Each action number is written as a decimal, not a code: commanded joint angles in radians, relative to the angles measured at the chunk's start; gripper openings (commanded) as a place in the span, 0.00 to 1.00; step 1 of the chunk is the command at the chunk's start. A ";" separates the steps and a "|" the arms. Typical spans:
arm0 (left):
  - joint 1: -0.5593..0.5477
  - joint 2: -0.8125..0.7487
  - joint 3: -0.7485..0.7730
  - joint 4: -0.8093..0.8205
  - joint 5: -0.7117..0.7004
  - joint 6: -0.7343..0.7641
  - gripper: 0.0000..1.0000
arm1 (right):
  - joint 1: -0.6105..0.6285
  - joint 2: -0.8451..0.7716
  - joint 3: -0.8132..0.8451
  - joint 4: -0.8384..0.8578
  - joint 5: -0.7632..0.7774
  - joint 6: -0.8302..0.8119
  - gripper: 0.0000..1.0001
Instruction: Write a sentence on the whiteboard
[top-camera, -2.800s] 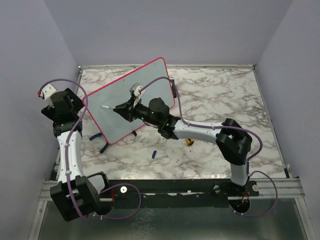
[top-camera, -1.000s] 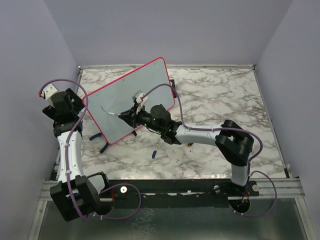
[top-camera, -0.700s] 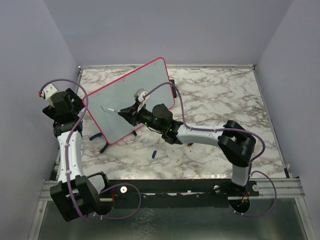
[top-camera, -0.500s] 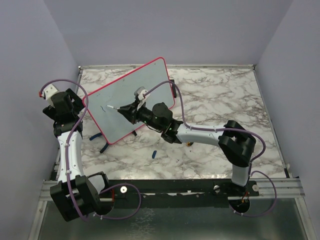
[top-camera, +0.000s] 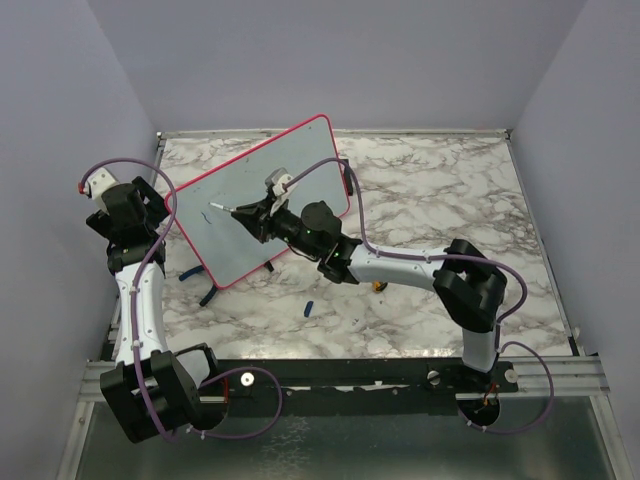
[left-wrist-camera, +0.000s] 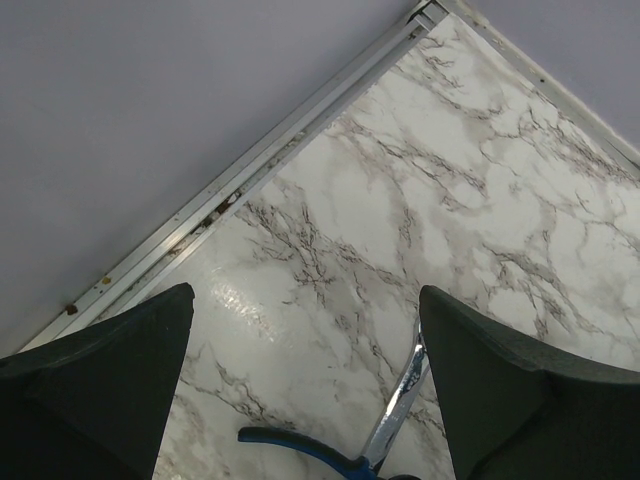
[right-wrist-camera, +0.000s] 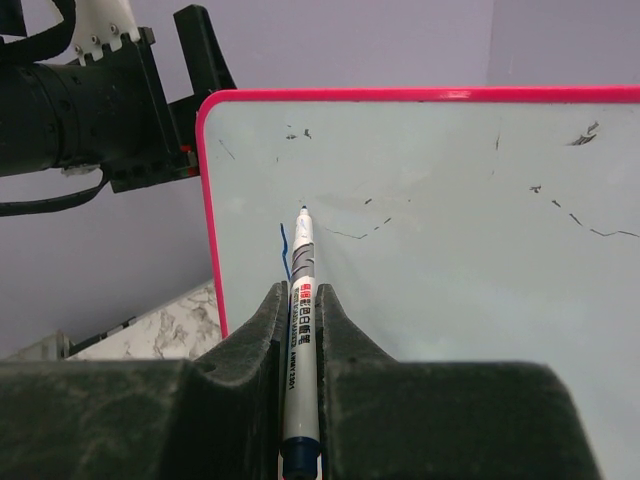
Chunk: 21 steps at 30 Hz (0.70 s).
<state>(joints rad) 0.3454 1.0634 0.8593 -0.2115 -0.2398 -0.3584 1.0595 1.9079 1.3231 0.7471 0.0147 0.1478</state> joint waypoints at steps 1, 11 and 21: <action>0.005 -0.006 -0.013 0.018 0.023 0.007 0.94 | 0.007 0.034 0.030 -0.016 0.031 -0.019 0.01; 0.005 -0.010 -0.015 0.019 0.029 0.009 0.94 | 0.007 0.063 0.040 -0.034 0.025 -0.013 0.01; 0.005 -0.011 -0.015 0.024 0.031 0.009 0.94 | 0.008 0.071 0.021 -0.044 0.002 0.007 0.01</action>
<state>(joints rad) 0.3454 1.0634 0.8558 -0.2081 -0.2279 -0.3580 1.0595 1.9507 1.3392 0.7155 0.0174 0.1478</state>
